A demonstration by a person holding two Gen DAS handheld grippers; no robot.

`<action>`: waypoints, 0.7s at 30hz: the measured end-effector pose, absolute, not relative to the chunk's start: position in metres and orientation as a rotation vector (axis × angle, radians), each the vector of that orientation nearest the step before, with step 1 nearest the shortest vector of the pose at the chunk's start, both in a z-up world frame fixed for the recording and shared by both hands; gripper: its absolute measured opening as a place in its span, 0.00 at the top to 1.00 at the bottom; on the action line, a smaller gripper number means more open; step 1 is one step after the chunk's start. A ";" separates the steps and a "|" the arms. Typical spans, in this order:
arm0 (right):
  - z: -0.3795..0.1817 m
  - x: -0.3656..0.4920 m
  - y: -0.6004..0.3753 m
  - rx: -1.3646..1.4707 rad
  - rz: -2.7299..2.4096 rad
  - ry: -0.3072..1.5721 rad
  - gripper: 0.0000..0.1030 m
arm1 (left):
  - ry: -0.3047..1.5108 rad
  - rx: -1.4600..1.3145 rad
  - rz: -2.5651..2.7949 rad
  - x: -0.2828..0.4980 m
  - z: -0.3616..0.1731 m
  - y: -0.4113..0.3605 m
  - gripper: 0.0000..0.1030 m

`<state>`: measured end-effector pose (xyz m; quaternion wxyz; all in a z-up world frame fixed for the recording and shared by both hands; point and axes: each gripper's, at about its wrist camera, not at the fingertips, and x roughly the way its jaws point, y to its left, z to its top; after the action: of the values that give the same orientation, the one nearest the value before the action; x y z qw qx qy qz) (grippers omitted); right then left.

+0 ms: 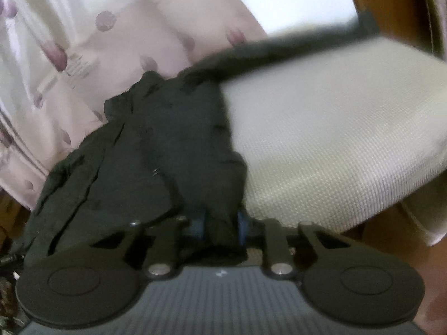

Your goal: Fold large clothes

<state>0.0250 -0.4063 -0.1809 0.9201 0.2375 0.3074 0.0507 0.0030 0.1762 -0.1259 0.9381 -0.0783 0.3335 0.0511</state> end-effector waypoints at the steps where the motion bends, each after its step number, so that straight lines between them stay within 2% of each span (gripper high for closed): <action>1: -0.178 0.023 -0.403 0.476 0.105 0.627 0.87 | 0.675 -0.144 0.098 -0.001 -0.124 0.173 0.80; 9: -0.175 -0.001 -0.406 0.510 0.096 0.660 0.89 | 0.689 -0.079 0.058 -0.035 -0.123 0.168 0.84; 12: -0.177 -0.005 -0.408 0.532 0.133 0.713 0.89 | 0.670 -0.070 0.061 -0.046 -0.117 0.173 0.78; 13: -0.176 -0.007 -0.410 0.548 0.145 0.735 0.85 | 0.661 -0.055 0.078 -0.048 -0.112 0.174 0.72; 14: -0.175 -0.008 -0.413 0.560 0.150 0.756 0.84 | 0.642 -0.042 0.089 -0.052 -0.106 0.174 0.61; 15: -0.171 -0.011 -0.417 0.560 0.142 0.765 0.78 | 0.603 -0.026 0.108 -0.060 -0.096 0.175 0.52; 17: -0.154 -0.014 -0.429 0.535 0.112 0.726 0.73 | 0.529 0.001 0.121 -0.066 -0.074 0.172 0.08; 18: -0.143 -0.011 -0.439 0.535 0.098 0.691 0.65 | 0.483 0.016 0.131 -0.068 -0.063 0.168 0.00; 19: -0.131 -0.004 -0.450 0.551 0.078 0.660 0.40 | 0.427 0.034 0.140 -0.067 -0.052 0.163 0.01; 21: -0.111 0.013 -0.473 0.617 0.042 0.560 0.05 | 0.366 0.059 0.120 -0.053 -0.036 0.151 0.00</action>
<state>0.0134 -0.4732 -0.1111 0.9143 0.2994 0.2721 0.0203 -0.0530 0.1505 -0.0359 0.9811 0.0291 0.1816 0.0596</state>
